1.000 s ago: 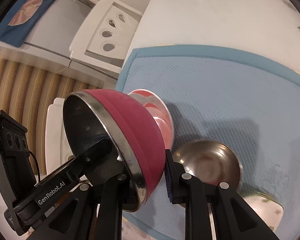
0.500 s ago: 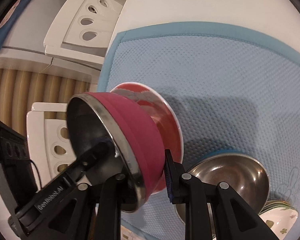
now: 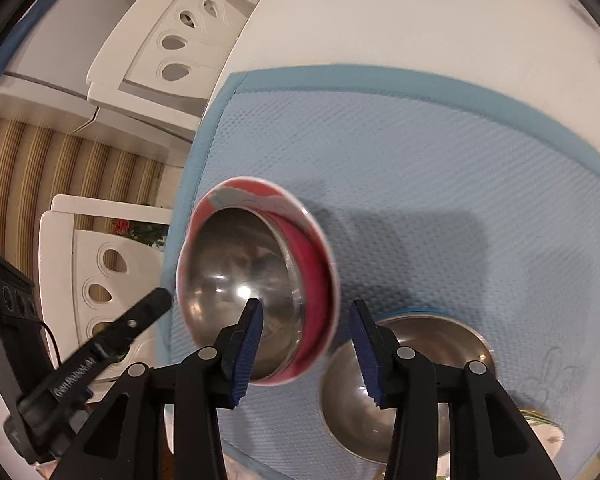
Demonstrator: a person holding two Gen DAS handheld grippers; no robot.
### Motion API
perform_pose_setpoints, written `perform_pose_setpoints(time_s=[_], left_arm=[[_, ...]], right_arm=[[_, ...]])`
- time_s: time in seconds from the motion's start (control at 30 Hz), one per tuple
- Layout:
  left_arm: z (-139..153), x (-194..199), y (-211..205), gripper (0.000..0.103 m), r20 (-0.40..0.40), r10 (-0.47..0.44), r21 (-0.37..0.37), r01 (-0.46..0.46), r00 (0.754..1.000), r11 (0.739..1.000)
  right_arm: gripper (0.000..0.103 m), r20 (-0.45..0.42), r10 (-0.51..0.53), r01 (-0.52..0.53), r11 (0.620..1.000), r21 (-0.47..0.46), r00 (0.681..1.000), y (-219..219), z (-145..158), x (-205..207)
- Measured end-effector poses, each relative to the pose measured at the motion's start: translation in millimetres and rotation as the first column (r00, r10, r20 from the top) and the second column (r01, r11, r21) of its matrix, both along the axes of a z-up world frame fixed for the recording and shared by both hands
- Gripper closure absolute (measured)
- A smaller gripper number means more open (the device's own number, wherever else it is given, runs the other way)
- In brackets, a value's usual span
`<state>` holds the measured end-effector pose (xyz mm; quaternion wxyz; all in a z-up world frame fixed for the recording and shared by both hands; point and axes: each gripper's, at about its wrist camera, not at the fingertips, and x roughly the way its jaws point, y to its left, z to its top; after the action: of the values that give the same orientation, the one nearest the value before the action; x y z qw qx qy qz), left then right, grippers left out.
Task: Organize plates and bowls
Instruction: 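Lower the pink steel bowl into the Melody bowl and open the right gripper, then grasp the rim of the blue-outside steel bowl with the right gripper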
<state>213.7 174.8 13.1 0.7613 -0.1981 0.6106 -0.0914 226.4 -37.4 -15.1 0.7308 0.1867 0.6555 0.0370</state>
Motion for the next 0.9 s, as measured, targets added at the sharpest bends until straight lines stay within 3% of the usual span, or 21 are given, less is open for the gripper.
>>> perform_pose_setpoints(time_s=[0.1, 0.2, 0.27, 0.37, 0.43, 0.47, 0.5, 0.63, 0.7, 0.8, 0.9], left_arm=[[3, -5, 0, 0.084, 0.001, -0.006, 0.007, 0.006, 1.000, 1.000], [12, -15, -4, 0.084, 0.007, -0.020, 0.017, 0.020, 1.000, 1.000], [23, -28, -10, 0.071, 0.027, -0.028, 0.046, 0.027, 0.999, 0.999], [39, -53, -28, 0.069, 0.077, -0.041, 0.046, 0.037, 0.996, 0.998], [43, -68, -46, 0.049, 0.088, -0.054, 0.042, 0.050, 0.995, 0.998], [41, -74, -56, 0.029, 0.078, -0.062, 0.045, 0.058, 0.995, 0.997], [36, -81, -69, 0.026, 0.068, -0.073, 0.047, 0.070, 0.995, 0.996], [5, -97, -109, 0.027, 0.001, -0.114, 0.082, 0.113, 0.994, 0.990], [-14, -102, -123, 0.031, -0.046, -0.105, 0.094, 0.109, 0.993, 0.990], [-26, -105, -134, 0.031, -0.026, -0.064, 0.135, 0.067, 0.998, 0.989], [-37, -101, -144, 0.035, -0.066, -0.071, 0.116, 0.078, 0.995, 0.990]], right_arm=[[0.060, -0.022, -0.027, 0.027, 1.000, -0.001, 0.999, -9, -3, -4], [0.060, 0.014, -0.043, 0.041, 0.995, 0.091, 0.999, -19, 7, -15], [0.056, 0.037, -0.026, 0.022, 0.996, 0.087, 0.999, -30, 18, -25], [0.055, 0.054, -0.033, 0.030, 0.998, 0.054, 0.998, -57, 29, -41], [0.054, 0.047, -0.059, 0.056, 0.997, 0.060, 0.997, -78, 28, -53], [0.054, 0.039, -0.070, 0.067, 0.996, 0.062, 0.997, -85, 26, -59], [0.053, 0.027, -0.077, 0.075, 0.995, 0.061, 0.997, -92, 22, -64], [0.053, -0.024, -0.051, 0.052, 0.998, 0.042, 0.998, -99, 0, -75], [0.053, -0.042, -0.015, 0.016, 1.000, 0.017, 0.999, -92, -10, -76], [0.053, -0.061, 0.038, -0.038, 0.999, -0.006, 0.997, -82, -23, -76], [0.053, -0.062, 0.069, -0.071, 0.997, -0.025, 0.996, -76, -36, -77]])
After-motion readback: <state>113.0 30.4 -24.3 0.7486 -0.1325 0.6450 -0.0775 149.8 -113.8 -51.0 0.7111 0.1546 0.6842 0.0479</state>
